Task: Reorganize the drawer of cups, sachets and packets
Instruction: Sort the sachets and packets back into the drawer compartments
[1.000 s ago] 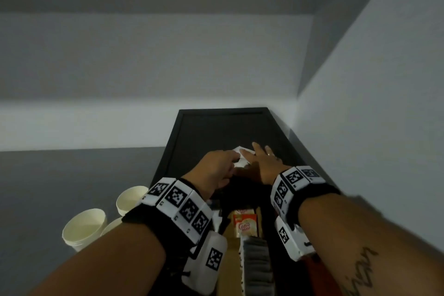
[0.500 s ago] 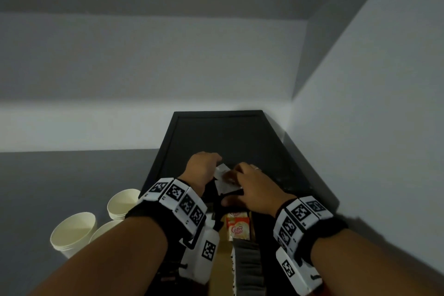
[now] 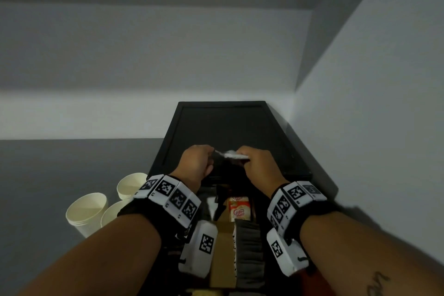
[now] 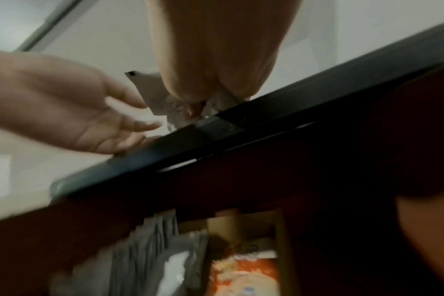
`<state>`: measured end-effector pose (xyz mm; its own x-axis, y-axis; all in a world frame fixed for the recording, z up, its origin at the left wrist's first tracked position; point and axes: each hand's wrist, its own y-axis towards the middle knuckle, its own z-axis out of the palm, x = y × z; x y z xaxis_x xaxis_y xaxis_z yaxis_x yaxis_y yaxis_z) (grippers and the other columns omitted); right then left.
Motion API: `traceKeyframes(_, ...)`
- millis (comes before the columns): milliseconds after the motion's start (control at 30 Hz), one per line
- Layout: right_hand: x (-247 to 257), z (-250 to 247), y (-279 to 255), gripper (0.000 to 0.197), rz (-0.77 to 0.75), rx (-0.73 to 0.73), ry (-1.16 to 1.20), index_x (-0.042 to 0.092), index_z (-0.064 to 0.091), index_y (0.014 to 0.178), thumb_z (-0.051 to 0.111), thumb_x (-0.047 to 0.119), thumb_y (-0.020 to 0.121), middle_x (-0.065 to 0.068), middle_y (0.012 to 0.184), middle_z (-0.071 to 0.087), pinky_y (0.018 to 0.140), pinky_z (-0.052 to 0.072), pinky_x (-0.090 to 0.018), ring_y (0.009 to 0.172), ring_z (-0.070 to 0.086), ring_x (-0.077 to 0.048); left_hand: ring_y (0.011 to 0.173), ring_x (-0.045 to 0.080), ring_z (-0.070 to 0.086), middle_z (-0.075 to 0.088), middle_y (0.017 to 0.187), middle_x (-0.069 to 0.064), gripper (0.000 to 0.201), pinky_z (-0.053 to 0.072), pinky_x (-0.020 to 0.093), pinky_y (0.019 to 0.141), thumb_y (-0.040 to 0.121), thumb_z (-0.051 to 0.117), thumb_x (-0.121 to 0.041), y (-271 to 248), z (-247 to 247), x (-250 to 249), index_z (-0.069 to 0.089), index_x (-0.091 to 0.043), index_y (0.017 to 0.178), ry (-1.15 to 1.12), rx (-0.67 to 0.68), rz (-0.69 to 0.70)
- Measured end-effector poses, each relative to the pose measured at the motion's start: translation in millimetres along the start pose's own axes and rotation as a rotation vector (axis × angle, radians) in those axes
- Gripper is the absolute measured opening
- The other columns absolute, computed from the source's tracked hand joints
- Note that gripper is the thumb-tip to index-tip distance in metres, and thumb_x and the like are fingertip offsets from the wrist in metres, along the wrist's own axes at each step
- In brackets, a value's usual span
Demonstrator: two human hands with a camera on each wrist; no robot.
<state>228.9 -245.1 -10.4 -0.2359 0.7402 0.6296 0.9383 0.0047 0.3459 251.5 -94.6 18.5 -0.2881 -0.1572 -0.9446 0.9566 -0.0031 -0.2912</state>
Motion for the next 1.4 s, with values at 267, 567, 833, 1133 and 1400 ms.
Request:
traceKeyframes(267, 53, -30, -15, 0.003, 0.335, -0.256, 0.686, 0.018, 0.06, 0.093, 0.06, 0.02, 0.091, 0.0, 0.082, 0.066, 0.049, 0.051, -0.022, 0.066, 0.063, -0.012, 0.073, 0.013, 0.054, 0.058, 0.078, 0.001, 0.009, 0.043, 0.024, 0.069, 0.093, 0.054, -0.018, -58, 2, -1, 0.058, -0.015, 0.085, -0.142, 0.297, 0.068)
traceKeyframes(567, 72, -18, -92, 0.019, 0.434, 0.043, 0.777, 0.011, 0.066, 0.104, 0.063, 0.021, 0.088, -0.019, 0.099, 0.069, 0.083, 0.048, -0.062, 0.095, 0.064, -0.041, 0.069, 0.028, 0.061, 0.065, 0.07, 0.011, 0.015, 0.053, 0.036, 0.068, 0.093, 0.051, -0.014, -104, -14, 27, 0.06, -0.004, 0.086, -0.302, 0.229, 0.217)
traceKeyframes(833, 48, -17, -120, 0.016, 0.495, -0.021, 0.719, 0.018, 0.056, 0.106, 0.058, 0.013, 0.091, 0.001, 0.089, 0.068, 0.058, 0.054, -0.026, 0.071, 0.067, -0.006, 0.067, 0.016, 0.071, 0.073, 0.076, 0.004, 0.017, 0.055, 0.024, 0.054, 0.091, 0.053, -0.001, -107, -22, 58, 0.064, -0.008, 0.101, -0.137, 0.181, 0.135)
traceKeyframes(1133, 48, -8, -126, 0.012, 0.425, 0.071, 0.508, 0.02, 0.063, 0.1, 0.053, 0.016, 0.094, 0.0, 0.086, 0.069, 0.056, 0.047, -0.02, 0.073, 0.067, -0.01, 0.074, 0.027, 0.069, 0.072, 0.087, 0.016, 0.016, 0.058, 0.036, 0.064, 0.093, 0.051, -0.007, -110, -18, 68, 0.066, -0.006, 0.099, -0.104, 0.275, 0.085)
traceKeyframes(1400, 48, -9, -125, 0.009, -0.038, -0.273, -0.246, 0.009, 0.063, 0.072, 0.067, 0.008, 0.08, 0.0, 0.062, 0.058, 0.045, 0.033, -0.015, 0.05, 0.052, -0.009, 0.056, 0.008, 0.067, 0.07, 0.063, -0.001, 0.021, 0.053, 0.018, 0.05, 0.095, 0.047, -0.007, -107, -22, 65, 0.062, -0.013, 0.082, -0.095, 0.196, 0.098)
